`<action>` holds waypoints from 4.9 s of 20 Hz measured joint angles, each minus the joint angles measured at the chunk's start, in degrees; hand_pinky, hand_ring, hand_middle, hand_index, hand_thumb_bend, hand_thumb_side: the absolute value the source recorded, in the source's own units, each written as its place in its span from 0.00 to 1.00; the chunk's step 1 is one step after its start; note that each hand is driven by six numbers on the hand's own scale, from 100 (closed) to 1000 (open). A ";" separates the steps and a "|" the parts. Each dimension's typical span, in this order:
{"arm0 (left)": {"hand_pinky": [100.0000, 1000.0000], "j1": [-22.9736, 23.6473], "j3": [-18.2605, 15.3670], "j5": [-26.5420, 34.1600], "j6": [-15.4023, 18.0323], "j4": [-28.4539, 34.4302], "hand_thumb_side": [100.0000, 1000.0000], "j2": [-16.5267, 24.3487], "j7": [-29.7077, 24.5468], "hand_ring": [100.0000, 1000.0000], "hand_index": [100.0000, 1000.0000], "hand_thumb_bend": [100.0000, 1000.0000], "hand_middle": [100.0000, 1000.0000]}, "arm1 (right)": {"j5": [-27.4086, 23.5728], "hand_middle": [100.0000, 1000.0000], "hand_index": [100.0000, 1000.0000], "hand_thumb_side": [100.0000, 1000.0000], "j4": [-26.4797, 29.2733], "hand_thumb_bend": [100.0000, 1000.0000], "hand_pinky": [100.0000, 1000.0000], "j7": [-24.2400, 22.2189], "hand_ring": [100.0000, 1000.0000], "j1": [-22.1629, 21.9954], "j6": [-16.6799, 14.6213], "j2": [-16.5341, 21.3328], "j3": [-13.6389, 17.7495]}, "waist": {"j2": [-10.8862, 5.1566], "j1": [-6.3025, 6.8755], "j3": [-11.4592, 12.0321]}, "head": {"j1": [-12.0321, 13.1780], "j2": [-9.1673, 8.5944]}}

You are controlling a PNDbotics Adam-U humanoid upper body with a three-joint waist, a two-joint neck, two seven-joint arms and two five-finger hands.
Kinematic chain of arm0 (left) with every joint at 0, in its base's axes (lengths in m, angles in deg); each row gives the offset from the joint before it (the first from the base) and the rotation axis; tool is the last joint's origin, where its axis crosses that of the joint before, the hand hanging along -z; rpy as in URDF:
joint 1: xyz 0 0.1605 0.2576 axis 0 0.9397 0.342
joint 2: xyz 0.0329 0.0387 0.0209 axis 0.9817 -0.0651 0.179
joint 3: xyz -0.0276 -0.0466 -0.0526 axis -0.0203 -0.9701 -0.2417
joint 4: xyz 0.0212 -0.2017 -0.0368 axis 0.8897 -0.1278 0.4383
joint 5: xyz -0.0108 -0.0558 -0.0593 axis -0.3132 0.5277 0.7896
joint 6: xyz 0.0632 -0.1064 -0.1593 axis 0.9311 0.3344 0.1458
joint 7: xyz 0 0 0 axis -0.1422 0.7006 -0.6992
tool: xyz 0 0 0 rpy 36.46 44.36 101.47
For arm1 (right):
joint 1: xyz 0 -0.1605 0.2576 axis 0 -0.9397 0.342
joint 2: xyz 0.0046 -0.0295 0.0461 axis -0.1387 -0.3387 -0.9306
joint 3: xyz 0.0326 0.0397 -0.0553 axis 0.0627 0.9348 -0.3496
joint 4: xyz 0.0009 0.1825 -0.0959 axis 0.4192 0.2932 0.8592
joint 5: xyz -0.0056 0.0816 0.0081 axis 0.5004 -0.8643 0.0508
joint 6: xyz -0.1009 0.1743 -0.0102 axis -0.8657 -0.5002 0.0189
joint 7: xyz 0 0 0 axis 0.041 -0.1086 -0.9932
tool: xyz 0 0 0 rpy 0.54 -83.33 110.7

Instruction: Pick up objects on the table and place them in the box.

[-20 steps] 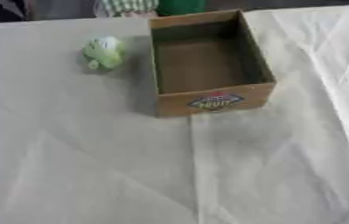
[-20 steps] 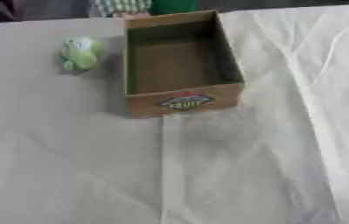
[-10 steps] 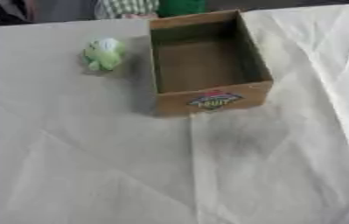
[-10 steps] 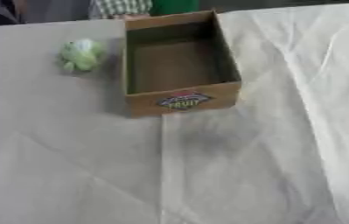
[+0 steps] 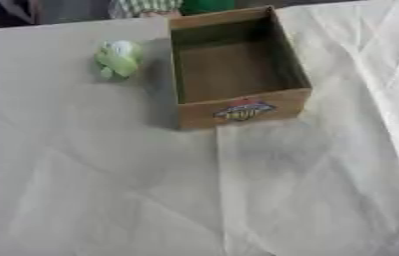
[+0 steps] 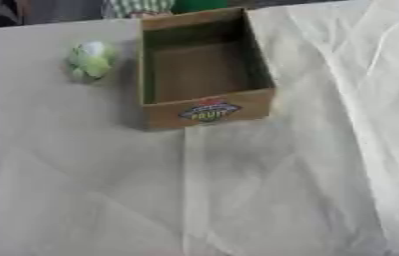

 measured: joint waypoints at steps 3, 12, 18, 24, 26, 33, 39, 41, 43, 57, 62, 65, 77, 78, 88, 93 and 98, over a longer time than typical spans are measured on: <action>0.66 -3.88 0.55 -6.73 1.80 -6.58 0.68 -2.21 -2.15 0.75 0.92 0.11 0.71 | -0.17 0.72 0.87 0.54 0.00 0.00 0.82 -0.31 0.69 0.10 0.02 0.01 -0.31 | 0.30 -0.03 -0.23 | 0.19 -0.45; 0.66 -7.61 0.97 -21.12 4.88 -15.41 0.87 -7.68 -6.38 0.79 0.97 0.55 0.75 | -0.49 0.72 0.87 0.54 0.00 0.00 0.82 -1.02 0.69 1.06 -0.01 0.01 -0.70 | 1.04 -0.49 -1.55 | 1.03 -1.87; 0.67 -8.40 1.17 -28.41 5.33 -17.33 0.86 -10.04 -8.82 0.82 1.00 0.79 0.78 | -0.70 0.72 0.87 0.54 0.00 0.00 0.81 -1.27 0.69 1.48 -0.14 0.00 -0.76 | 1.12 -1.04 -2.10 | 1.80 -2.70; 0.71 -8.83 1.29 -31.82 5.96 -19.65 0.77 -12.01 -13.22 0.85 1.00 0.85 0.83 | -0.75 0.72 0.87 0.54 0.00 0.00 0.82 -1.31 0.69 1.50 -0.14 -0.03 -0.99 | 1.16 -1.19 -2.28 | 1.98 -2.88; 0.72 -8.92 1.29 -31.98 6.16 -20.20 0.74 -12.43 -15.52 0.86 1.00 0.86 0.84 | -0.76 0.72 0.87 0.54 0.00 0.00 0.82 -1.33 0.69 1.50 -0.12 -0.03 -0.99 | 1.21 -1.19 -2.34 | 1.98 -2.90; 0.73 -9.06 1.22 -31.39 5.99 -20.95 0.71 -13.23 -21.78 0.85 1.00 0.86 0.83 | -0.76 0.72 0.87 0.54 0.00 0.00 0.82 -1.38 0.69 1.50 -0.07 -0.11 -0.99 | 1.58 -1.18 -2.68 | 2.04 -3.40; 0.73 -9.06 0.95 -30.11 5.97 -21.28 0.68 -14.00 -23.36 0.85 1.00 0.82 0.84 | -0.76 0.72 0.87 0.54 0.00 0.00 0.82 -1.55 0.69 1.53 0.09 -0.54 -1.00 | 1.97 -1.15 -3.07 | 2.31 -3.87; 0.73 -9.06 0.95 -29.60 6.15 -21.54 0.68 -14.39 -23.81 0.84 1.00 0.81 0.84 | -0.76 0.72 0.87 0.54 0.00 0.00 0.82 -1.57 0.69 1.55 0.12 -0.55 -1.00 | 2.09 -1.14 -3.27 | 2.45 -3.89; 0.73 -9.06 0.95 -29.12 6.21 -21.60 0.69 -14.70 -24.24 0.84 1.00 0.81 0.83 | -0.76 0.72 0.87 0.54 0.00 0.00 0.82 -1.57 0.69 1.58 0.12 -0.56 -1.00 | 2.16 -1.12 -3.37 | 2.51 -3.92; 0.65 -8.96 0.96 -29.59 5.63 -22.27 0.59 -15.45 -25.72 0.77 0.85 0.46 0.71 | -0.76 0.72 0.87 0.54 0.00 0.00 0.82 -1.52 0.69 1.97 0.19 -0.84 -1.00 | 2.79 -0.66 -4.00 | 2.99 -4.39; 0.62 -8.94 0.97 -30.48 5.59 -22.24 0.50 -15.46 -25.40 0.74 0.80 0.16 0.66 | -0.76 0.72 0.87 0.54 0.00 0.00 0.82 -1.47 0.69 1.97 0.24 -1.04 -1.00 | 2.81 -0.62 -4.05 | 3.02 -4.39; 0.60 -8.86 0.98 -30.71 5.61 -22.20 0.40 -15.51 -24.51 0.72 0.78 0.03 0.64 | -0.76 0.72 0.87 0.54 0.00 0.00 0.82 -1.43 0.69 1.96 0.27 -1.04 -0.99 | 2.81 -0.62 -4.06 | 3.02 -4.39; 0.47 -7.98 1.31 -31.30 6.56 -20.86 0.24 -15.94 -17.53 0.54 0.63 0.00 0.48 | -0.76 0.72 0.87 0.54 0.00 0.00 0.82 -1.18 0.69 1.42 0.33 -1.11 -0.81 | 2.75 -0.69 -3.92 | 2.94 -4.35; 0.47 -7.97 1.31 -30.76 6.61 -20.38 0.24 -15.94 -16.91 0.53 0.63 0.00 0.48 | -0.76 0.72 0.87 0.54 0.00 0.00 0.82 -1.11 0.69 1.36 0.37 -1.12 -0.74 | 2.69 -0.74 -3.79 | 2.89 -4.32; 0.49 -7.39 0.80 -23.95 4.89 -11.56 0.23 -15.75 -11.13 0.52 0.62 0.00 0.47 | -0.80 0.72 0.87 0.54 0.00 0.00 0.82 -0.76 0.69 0.88 0.58 -1.55 -0.62 | 1.11 -1.40 -3.21 | 2.18 -3.22; 0.47 -7.91 1.17 -22.26 3.26 -4.82 0.22 -16.14 -9.47 0.51 0.62 0.00 0.47 | -1.20 0.72 0.87 0.54 0.00 0.00 0.82 -0.73 0.69 0.97 0.55 -1.55 -0.62 | 0.22 -1.62 -3.34 | 2.21 -2.40; 0.47 -9.00 3.50 -21.84 1.63 1.04 0.23 -19.16 -2.83 0.51 0.61 0.00 0.46 | -1.71 0.72 0.87 0.54 0.00 0.00 0.82 -0.95 0.69 1.53 0.50 -1.55 -0.67 | -0.45 -1.78 -3.81 | 2.74 -2.26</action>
